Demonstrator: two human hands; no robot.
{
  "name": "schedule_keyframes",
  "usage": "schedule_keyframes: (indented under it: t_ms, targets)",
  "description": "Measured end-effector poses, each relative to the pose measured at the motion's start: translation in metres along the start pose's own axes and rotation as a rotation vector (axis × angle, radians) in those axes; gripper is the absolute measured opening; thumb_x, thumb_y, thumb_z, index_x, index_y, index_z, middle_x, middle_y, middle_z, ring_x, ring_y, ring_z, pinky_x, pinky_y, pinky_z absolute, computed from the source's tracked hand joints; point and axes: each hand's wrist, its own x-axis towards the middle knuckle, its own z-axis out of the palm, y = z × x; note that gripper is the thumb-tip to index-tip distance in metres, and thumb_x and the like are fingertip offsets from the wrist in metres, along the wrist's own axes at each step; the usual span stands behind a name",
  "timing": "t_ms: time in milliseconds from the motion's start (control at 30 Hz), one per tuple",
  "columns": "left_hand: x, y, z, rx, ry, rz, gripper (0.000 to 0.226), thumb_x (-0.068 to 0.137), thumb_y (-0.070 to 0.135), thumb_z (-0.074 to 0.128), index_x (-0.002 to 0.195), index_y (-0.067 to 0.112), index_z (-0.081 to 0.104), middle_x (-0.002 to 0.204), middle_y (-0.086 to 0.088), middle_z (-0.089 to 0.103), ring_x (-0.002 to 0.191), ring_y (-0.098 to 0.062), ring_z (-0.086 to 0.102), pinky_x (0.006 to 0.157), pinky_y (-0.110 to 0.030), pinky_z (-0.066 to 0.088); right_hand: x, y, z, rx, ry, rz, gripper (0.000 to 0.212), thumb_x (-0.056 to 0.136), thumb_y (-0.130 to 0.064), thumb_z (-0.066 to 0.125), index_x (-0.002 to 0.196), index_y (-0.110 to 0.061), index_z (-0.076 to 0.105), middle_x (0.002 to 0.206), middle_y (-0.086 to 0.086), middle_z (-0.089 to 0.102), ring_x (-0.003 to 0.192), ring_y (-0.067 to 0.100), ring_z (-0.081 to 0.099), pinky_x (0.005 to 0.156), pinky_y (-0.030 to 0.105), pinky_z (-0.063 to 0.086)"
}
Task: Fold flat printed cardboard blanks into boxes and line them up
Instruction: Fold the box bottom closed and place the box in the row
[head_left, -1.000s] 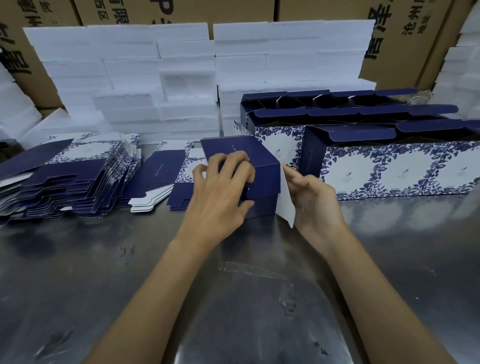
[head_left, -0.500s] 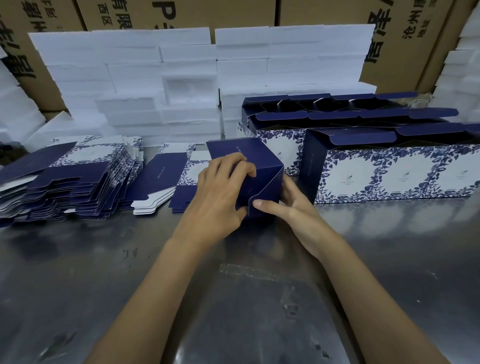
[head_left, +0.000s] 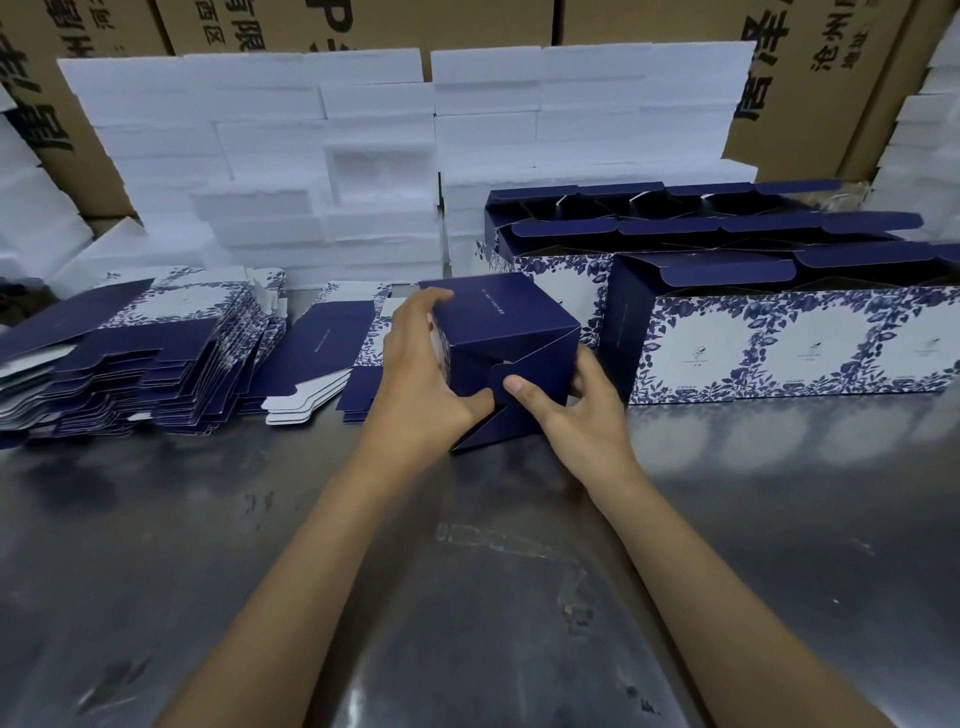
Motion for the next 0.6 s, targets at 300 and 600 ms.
schedule_keyframes:
  t_ms: [300, 600]
  targets:
    - [-0.002, -0.004, 0.011, 0.229, 0.066, 0.102, 0.073, 0.068, 0.016, 0.085, 0.129, 0.02, 0.044, 0.146, 0.003, 0.033, 0.134, -0.018, 0.03, 0.099, -0.007, 0.024, 0.002, 0.002, 0.002, -0.099, 0.064, -0.015, 0.035, 0.083, -0.032, 0.083, 0.1, -0.05, 0.059, 0.092, -0.02, 0.075, 0.089, -0.003, 0.07, 0.086, 0.03, 0.059]
    - [-0.006, -0.001, 0.014, 0.282, 0.073, 0.1, 0.073, 0.072, 0.011, 0.08, 0.133, 0.02, 0.04, 0.152, 0.004, 0.029, 0.136, -0.018, 0.027, 0.102, -0.021, 0.026, -0.001, 0.001, 0.006, -0.209, 0.169, -0.02, 0.031, 0.085, -0.039, 0.08, 0.112, -0.032, 0.065, 0.09, -0.015, 0.075, 0.086, 0.007, 0.069, 0.083, 0.04, 0.057]
